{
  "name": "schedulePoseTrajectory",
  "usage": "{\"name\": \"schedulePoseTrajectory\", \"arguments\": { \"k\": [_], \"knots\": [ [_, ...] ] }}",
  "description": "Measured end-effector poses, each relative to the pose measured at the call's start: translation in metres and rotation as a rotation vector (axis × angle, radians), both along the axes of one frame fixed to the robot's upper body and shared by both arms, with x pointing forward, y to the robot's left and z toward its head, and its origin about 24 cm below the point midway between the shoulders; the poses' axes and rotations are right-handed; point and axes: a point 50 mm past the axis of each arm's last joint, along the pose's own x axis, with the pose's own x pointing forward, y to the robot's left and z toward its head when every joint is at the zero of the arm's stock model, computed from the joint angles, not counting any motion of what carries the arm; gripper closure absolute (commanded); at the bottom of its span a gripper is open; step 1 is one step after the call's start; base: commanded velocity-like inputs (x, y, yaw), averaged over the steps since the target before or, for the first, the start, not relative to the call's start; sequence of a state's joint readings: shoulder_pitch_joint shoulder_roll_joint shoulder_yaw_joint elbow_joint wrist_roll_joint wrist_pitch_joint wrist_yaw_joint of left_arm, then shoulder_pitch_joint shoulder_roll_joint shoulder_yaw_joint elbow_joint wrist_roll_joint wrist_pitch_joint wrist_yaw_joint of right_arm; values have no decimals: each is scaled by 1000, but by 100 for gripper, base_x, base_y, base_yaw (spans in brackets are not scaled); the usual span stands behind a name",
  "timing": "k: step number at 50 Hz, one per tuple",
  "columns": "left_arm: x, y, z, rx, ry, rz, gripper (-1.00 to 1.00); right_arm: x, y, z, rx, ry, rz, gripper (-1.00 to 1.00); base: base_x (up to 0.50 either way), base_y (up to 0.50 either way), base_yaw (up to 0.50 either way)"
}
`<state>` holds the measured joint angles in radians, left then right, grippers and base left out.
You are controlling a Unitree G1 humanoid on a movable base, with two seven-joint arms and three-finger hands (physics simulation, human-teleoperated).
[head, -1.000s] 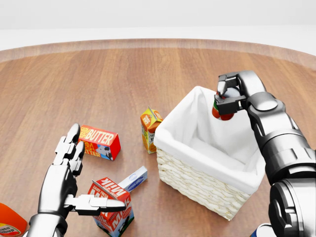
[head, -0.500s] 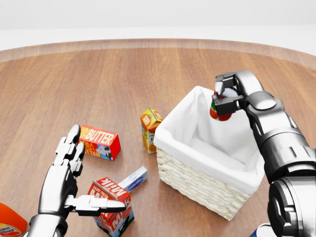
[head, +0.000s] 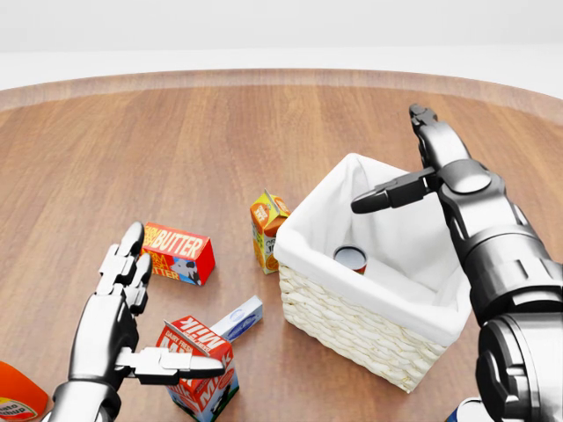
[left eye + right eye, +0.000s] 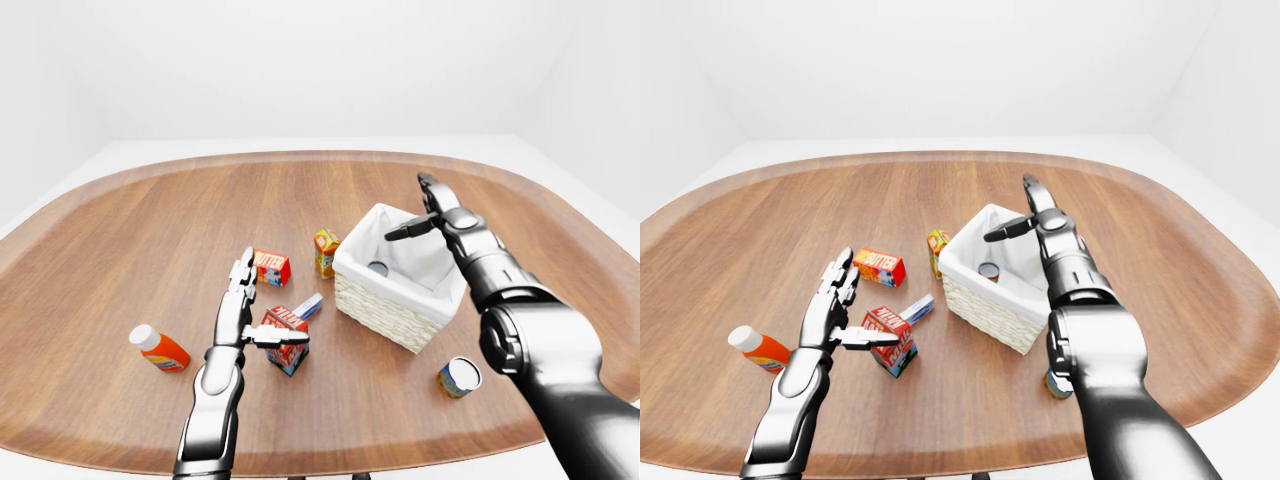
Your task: Pick up the tomato sauce, and put it in the basket.
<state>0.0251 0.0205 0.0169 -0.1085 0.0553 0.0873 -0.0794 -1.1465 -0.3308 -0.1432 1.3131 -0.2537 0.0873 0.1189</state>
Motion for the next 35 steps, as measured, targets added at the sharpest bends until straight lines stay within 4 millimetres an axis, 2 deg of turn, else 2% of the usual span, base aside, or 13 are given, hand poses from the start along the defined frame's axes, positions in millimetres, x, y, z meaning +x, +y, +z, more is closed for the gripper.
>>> {"name": "schedulePoseTrajectory", "arguments": {
  "k": [25,35],
  "knots": [
    [0,0,-1,1,5,0,-95,-2,-5,-4,38,-18,-43,-100,0,0,0],
    [0,-1,-3,3,13,0,-95,-1,-5,5,46,-71,-32,-100,0,0,0]
  ]
}}
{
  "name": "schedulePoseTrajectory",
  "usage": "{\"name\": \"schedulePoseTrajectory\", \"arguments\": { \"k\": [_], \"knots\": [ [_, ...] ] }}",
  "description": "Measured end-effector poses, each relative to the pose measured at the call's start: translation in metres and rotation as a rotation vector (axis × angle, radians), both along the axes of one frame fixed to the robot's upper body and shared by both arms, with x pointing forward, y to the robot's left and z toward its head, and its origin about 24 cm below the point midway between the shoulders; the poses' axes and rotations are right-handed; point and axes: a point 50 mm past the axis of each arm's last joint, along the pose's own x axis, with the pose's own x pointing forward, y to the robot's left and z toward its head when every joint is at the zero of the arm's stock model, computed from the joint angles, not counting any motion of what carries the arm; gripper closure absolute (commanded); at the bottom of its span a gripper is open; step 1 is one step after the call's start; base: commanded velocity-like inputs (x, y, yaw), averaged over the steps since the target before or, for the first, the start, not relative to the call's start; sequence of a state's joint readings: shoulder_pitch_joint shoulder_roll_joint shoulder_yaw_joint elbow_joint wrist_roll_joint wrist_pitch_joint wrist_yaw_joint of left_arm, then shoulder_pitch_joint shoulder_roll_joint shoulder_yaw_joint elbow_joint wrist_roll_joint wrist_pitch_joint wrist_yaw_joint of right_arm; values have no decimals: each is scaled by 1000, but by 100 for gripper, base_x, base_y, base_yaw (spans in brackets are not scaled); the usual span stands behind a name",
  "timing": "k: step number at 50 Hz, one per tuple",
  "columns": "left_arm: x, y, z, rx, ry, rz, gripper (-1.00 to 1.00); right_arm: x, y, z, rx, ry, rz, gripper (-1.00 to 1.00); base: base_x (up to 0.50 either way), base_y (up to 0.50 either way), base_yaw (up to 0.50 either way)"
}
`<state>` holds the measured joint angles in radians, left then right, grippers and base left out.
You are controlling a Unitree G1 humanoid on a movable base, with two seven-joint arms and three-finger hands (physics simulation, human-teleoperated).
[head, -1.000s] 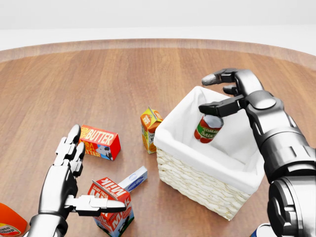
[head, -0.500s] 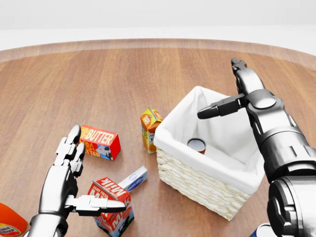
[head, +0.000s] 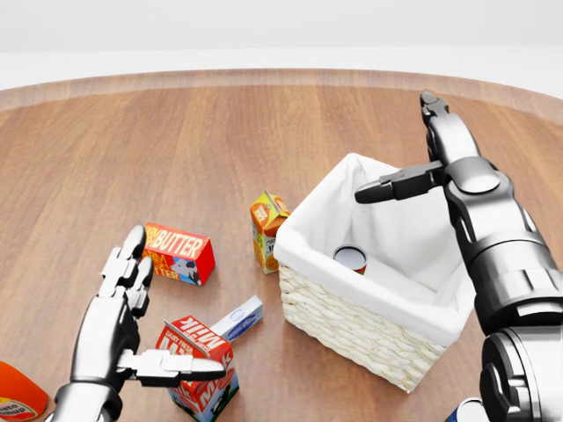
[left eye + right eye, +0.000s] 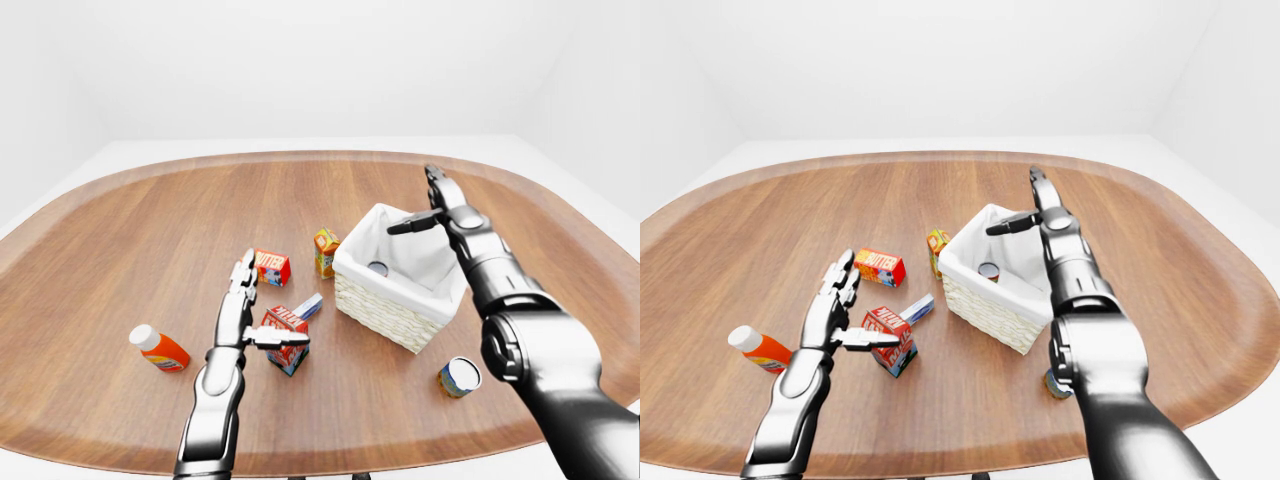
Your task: Pick up the tomato sauce, and put it in the basket.
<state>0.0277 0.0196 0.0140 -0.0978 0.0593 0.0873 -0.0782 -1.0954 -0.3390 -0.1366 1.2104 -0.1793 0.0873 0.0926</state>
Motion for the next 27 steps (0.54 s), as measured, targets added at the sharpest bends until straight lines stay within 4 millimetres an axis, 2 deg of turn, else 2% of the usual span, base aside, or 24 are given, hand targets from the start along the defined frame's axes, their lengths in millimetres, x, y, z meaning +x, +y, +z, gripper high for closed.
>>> {"name": "schedulePoseTrajectory", "arguments": {
  "k": [14,27],
  "knots": [
    [-1,0,0,1,-1,-1,-95,-8,9,32,-26,-226,89,-100,0,0,0],
    [-1,0,1,1,-3,-1,-95,-42,23,68,-72,-491,205,-100,0,0,0]
  ]
}}
